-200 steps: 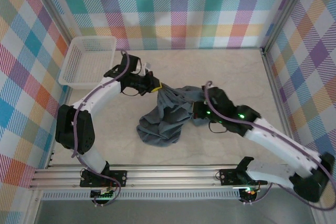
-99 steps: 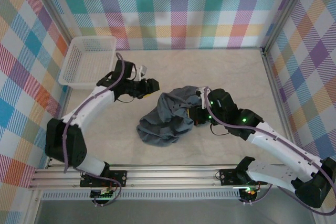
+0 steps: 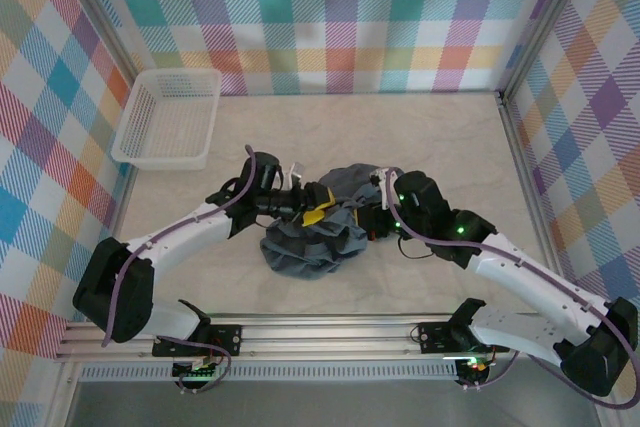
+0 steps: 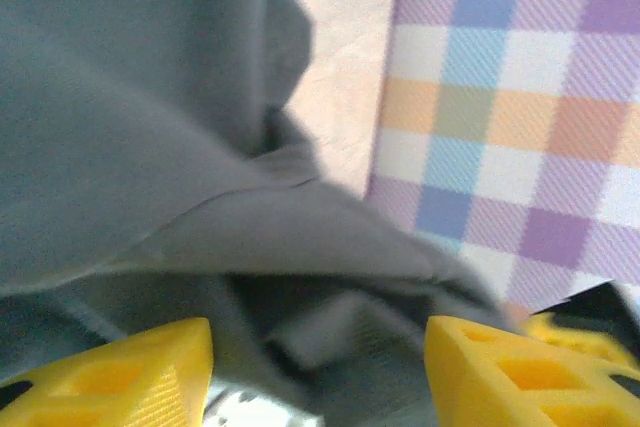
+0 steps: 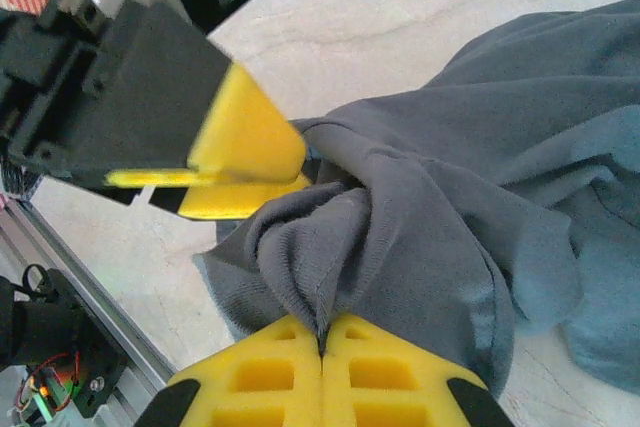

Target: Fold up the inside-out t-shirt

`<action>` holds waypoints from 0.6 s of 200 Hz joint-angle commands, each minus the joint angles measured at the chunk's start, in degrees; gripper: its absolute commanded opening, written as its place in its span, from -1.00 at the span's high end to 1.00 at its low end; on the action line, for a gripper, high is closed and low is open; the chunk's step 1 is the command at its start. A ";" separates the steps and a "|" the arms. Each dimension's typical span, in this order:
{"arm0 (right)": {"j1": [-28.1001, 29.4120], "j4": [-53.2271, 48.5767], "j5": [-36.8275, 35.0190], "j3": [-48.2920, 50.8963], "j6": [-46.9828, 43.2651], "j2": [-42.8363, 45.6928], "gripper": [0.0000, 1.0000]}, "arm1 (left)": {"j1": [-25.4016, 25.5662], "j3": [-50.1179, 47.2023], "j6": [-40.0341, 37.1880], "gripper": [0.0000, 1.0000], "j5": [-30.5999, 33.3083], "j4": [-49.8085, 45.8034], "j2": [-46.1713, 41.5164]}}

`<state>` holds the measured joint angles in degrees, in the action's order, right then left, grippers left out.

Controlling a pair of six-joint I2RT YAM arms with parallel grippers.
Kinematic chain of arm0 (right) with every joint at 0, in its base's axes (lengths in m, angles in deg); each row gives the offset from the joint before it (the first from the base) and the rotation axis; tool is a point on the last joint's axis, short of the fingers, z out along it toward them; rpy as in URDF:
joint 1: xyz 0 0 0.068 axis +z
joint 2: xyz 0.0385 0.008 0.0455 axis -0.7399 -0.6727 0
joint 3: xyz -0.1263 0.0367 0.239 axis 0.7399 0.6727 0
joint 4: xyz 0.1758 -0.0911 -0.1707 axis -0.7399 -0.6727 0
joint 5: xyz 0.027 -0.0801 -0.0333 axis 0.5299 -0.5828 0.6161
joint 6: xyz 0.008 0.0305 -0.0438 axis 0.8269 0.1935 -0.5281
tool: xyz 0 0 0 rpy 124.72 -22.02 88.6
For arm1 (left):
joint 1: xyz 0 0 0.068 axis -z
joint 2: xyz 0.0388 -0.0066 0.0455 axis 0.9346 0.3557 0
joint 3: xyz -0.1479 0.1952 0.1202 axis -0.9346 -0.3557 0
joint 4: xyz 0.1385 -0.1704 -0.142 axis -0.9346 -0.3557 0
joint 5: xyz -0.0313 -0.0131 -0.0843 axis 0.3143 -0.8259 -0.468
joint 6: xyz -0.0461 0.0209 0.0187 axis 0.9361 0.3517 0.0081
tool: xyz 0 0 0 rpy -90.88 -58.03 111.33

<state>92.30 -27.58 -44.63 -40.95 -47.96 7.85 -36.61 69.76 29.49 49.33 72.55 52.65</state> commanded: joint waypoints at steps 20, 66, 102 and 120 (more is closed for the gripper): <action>-0.28 2.66 1.39 0.86 0.74 -0.66 1.00 | 0.58 -0.16 10.11 0.50 -1.85 14.65 2.58; -0.28 0.23 -1.00 4.22 2.83 -1.90 1.00 | -0.01 7.44 -5.24 1.00 -1.77 -3.93 -1.95; -0.28 3.27 2.16 7.71 4.75 -0.76 1.00 | -0.06 16.29 -21.84 1.00 6.96 -30.32 -2.02; -0.28 3.95 -0.06 8.21 4.69 0.94 1.00 | 0.29 13.79 -18.75 0.79 6.87 -31.86 -0.27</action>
<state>92.30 -26.84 -43.91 -32.98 -44.44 6.10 -36.65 85.10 15.87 52.74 55.08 50.92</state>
